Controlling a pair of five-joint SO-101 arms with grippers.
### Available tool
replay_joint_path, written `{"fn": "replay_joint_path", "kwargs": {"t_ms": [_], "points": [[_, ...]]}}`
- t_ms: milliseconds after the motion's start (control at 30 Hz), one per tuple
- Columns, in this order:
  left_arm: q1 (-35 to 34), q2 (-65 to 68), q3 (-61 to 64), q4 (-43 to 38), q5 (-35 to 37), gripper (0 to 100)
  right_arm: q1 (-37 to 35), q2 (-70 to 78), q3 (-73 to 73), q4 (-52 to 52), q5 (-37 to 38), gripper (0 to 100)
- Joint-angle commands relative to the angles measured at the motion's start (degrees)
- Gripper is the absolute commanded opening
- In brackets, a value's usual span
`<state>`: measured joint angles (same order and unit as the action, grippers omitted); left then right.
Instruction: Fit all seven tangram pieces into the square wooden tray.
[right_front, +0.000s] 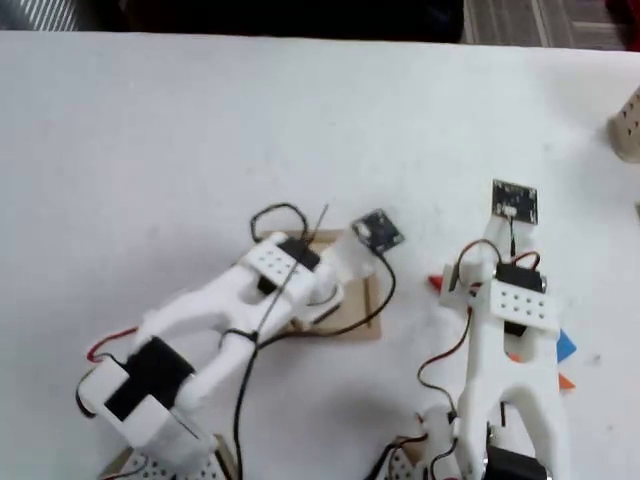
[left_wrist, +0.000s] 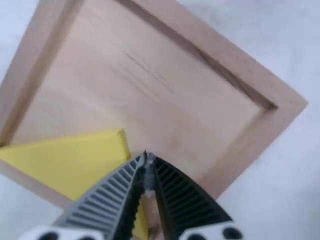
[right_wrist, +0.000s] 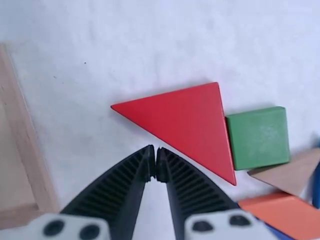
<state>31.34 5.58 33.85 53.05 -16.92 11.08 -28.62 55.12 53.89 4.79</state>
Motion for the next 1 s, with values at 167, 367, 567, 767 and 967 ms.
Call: {"fn": "replay_joint_path", "kwargs": {"t_ms": [167,367,567,767,967], "points": [[-2.5,-4.1,1.0,1.0,-1.1,2,-2.1,0.1,0.2,-1.8,1.0,1.8],[0.5,-13.1,6.7,0.9,-1.1,2,-2.2,0.1,0.2,-1.8,1.0,1.8],[1.0,-19.7,10.9,-2.8,-0.7,2,-2.2,0.0,0.2,-1.7,1.0,1.8],[-1.5,-24.5,13.8,-5.9,-0.6,2,-2.1,0.0,0.1,-1.6,1.0,1.8],[-4.4,-24.5,14.5,-11.7,0.7,2,-2.0,0.0,-0.1,-1.5,1.0,1.8]]}}
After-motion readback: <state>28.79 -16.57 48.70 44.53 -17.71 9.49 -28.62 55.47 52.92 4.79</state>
